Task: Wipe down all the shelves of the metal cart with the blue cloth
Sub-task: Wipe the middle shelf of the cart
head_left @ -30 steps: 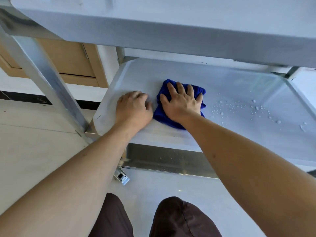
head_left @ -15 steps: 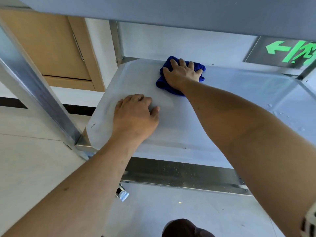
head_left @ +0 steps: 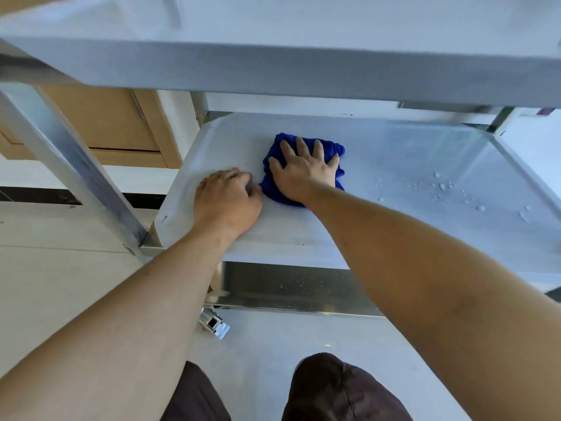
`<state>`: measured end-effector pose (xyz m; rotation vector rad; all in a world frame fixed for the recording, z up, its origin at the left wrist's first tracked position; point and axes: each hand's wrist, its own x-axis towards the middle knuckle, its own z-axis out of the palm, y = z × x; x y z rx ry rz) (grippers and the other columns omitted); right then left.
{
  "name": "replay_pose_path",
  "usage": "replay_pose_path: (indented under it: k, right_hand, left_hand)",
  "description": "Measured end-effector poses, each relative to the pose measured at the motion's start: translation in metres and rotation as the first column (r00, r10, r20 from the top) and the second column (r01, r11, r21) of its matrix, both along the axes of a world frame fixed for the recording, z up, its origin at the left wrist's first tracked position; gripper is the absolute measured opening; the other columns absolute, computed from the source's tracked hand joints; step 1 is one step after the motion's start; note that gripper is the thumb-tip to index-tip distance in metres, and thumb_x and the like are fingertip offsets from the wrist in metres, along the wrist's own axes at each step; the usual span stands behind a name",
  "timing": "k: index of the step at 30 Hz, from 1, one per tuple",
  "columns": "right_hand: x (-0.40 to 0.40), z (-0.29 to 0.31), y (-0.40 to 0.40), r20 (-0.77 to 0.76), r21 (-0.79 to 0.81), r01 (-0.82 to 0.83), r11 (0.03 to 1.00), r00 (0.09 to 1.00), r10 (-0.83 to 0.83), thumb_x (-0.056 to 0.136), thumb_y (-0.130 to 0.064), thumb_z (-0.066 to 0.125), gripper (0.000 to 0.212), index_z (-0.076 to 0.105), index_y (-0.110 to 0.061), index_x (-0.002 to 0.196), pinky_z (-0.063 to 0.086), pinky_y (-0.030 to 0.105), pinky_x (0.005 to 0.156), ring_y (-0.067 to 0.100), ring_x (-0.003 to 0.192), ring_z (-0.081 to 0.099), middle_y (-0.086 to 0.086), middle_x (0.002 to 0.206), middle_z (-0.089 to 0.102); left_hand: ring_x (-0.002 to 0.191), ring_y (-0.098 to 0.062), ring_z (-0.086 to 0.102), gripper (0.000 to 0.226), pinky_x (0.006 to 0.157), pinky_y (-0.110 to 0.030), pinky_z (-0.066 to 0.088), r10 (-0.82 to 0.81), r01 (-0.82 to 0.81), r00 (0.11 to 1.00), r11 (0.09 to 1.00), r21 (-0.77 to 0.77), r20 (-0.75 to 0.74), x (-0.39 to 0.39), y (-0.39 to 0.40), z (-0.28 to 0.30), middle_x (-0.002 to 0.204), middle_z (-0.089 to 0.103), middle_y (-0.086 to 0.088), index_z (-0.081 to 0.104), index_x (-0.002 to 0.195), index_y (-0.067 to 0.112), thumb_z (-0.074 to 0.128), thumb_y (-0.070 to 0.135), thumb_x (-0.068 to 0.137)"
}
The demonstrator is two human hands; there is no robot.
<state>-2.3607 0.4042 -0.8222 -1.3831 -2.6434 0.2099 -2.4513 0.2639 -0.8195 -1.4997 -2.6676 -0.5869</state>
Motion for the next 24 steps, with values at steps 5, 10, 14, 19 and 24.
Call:
replay_pose_path:
  k: [5,10,14,19,24]
  right_hand:
    - [0.050,-0.001,-0.058,-0.035,-0.037,-0.028,0.999,0.999,0.027,0.094,-0.065,0.015,0.066,0.019,-0.039,0.155,0.000,0.065,0.114,0.032,0.151,0.002,-0.003,0.166,0.014]
    - [0.100,0.000,-0.095,-0.097,-0.048,-0.051,0.998,0.994,0.046,0.096,-0.062,0.023,0.060,0.027,-0.041,0.152,0.000,0.062,0.116,0.030,0.151,0.004,-0.005,0.165,0.019]
    - [0.138,-0.003,-0.102,-0.140,-0.023,-0.006,1.000,0.990,0.003,0.097,-0.058,0.023,0.058,0.030,-0.039,0.152,0.000,0.059,0.117,0.027,0.150,0.006,-0.006,0.164,0.023]
    - [0.181,-0.006,-0.087,-0.135,0.003,0.086,0.996,0.987,-0.085,0.096,-0.056,0.020,0.060,0.028,-0.039,0.152,0.002,0.058,0.118,0.026,0.151,0.006,-0.007,0.164,0.022]
    - [0.197,-0.009,-0.064,-0.095,0.013,0.116,0.993,0.989,-0.114,0.093,-0.060,0.018,0.064,0.026,-0.038,0.153,0.002,0.062,0.115,0.030,0.150,0.006,-0.005,0.164,0.022]
  left_hand:
    - [0.122,-0.025,0.050,0.039,0.105,-0.044,0.039,0.056,-0.056,0.998,0.996,-0.075,0.003,0.011,-0.001,0.014,0.133,0.058,0.002,0.063,0.121,0.025,0.041,0.036,0.091]
    - [0.104,-0.032,0.053,0.042,0.091,-0.044,0.045,0.256,-0.245,0.967,0.932,-0.268,0.006,0.031,0.014,0.035,0.111,0.061,-0.007,0.064,0.107,0.020,0.033,0.031,0.080]
    - [0.123,-0.031,0.047,0.043,0.099,-0.042,0.042,0.166,-0.155,0.985,0.972,-0.174,0.047,0.046,0.034,0.031,0.134,0.054,-0.007,0.059,0.125,0.015,0.041,0.026,0.088]
    - [0.139,-0.023,0.039,0.047,0.112,-0.032,0.032,-0.122,0.142,0.966,0.987,-0.073,0.230,0.085,0.065,0.023,0.153,0.041,0.001,0.047,0.144,0.024,0.047,0.027,0.097]
    - [0.140,-0.018,0.036,0.047,0.114,-0.035,0.030,-0.095,0.102,0.994,0.985,-0.139,0.060,0.105,0.081,0.010,0.152,0.042,0.003,0.049,0.141,0.025,0.042,0.034,0.095]
